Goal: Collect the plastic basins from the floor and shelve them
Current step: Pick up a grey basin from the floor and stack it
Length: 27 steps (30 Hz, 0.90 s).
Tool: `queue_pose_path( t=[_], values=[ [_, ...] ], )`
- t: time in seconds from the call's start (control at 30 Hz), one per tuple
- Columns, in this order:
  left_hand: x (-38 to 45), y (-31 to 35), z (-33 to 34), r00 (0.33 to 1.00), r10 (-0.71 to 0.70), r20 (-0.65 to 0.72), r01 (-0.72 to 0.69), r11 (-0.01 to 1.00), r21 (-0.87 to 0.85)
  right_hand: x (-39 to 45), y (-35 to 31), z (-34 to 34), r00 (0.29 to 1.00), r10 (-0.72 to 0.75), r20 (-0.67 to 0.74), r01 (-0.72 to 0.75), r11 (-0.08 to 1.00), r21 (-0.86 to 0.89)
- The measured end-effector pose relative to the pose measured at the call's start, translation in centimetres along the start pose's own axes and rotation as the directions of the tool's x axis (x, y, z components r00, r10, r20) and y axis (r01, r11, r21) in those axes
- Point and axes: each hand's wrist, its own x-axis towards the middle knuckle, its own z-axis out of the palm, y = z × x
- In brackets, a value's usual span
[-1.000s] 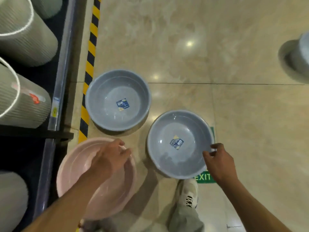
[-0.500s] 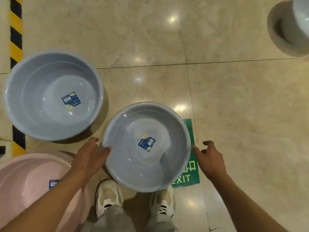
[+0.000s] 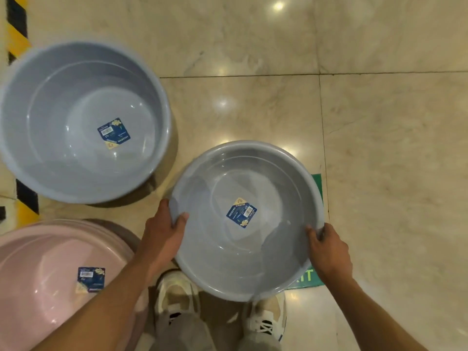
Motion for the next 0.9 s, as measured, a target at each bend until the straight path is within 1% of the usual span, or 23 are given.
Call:
queue_pose_path(
  t=[0.07, 0.27, 0.43, 0.57, 0.63, 0.7, 0.77, 0.9],
  values=[
    [-0.4, 1.0, -0.8, 1.0, 0.005, -0.002, -0.005, 0.999, -0.043, -0.6, -0.8, -1.2, 1.0, -0.002, -0.021, 0.002, 1.0, -0.003],
    [-2.8, 4.5, -5.8, 0.981, 0.152, -0.121, -0.164, 0.982, -0.094, -3.8, -5.3, -6.6, 0.988, -0.101, -0.119, 0.107, 0.993, 0.043],
    [-5.8, 7.2, -12.2, 0.974, 0.165, -0.155, -0.2, 0.948, -0.246, -8.2, -10.8, -11.6, 0.964, -0.217, -0.156, 0.225, 0.974, 0.033],
    [-8.2, 8.1, -19.3, 0.978, 0.093, -0.189, -0.148, 0.941, -0.305, -11.6, -17.3, -14.1, 0.923, -0.345, -0.171, 0.353, 0.935, 0.021],
    [-8.9, 7.8, -22.9, 0.976, 0.028, -0.215, -0.1, 0.938, -0.332, -13.5, -21.2, -14.4, 0.898, -0.407, -0.167, 0.416, 0.909, 0.017],
    [-9.1, 7.1, -26.1, 0.966, -0.033, -0.258, -0.062, 0.933, -0.355, -14.9, -24.9, -14.1, 0.873, -0.464, -0.152, 0.475, 0.878, 0.05],
    [-8.7, 6.3, -28.2, 0.949, -0.077, -0.306, -0.041, 0.931, -0.363, -15.5, -28.4, -13.5, 0.845, -0.519, -0.124, 0.53, 0.845, 0.076],
    [-6.4, 4.0, -29.8, 0.901, -0.171, -0.399, 0.04, 0.948, -0.314, -14.2, -33.7, -10.7, 0.78, -0.623, -0.058, 0.624, 0.782, 0.003]
  ],
)
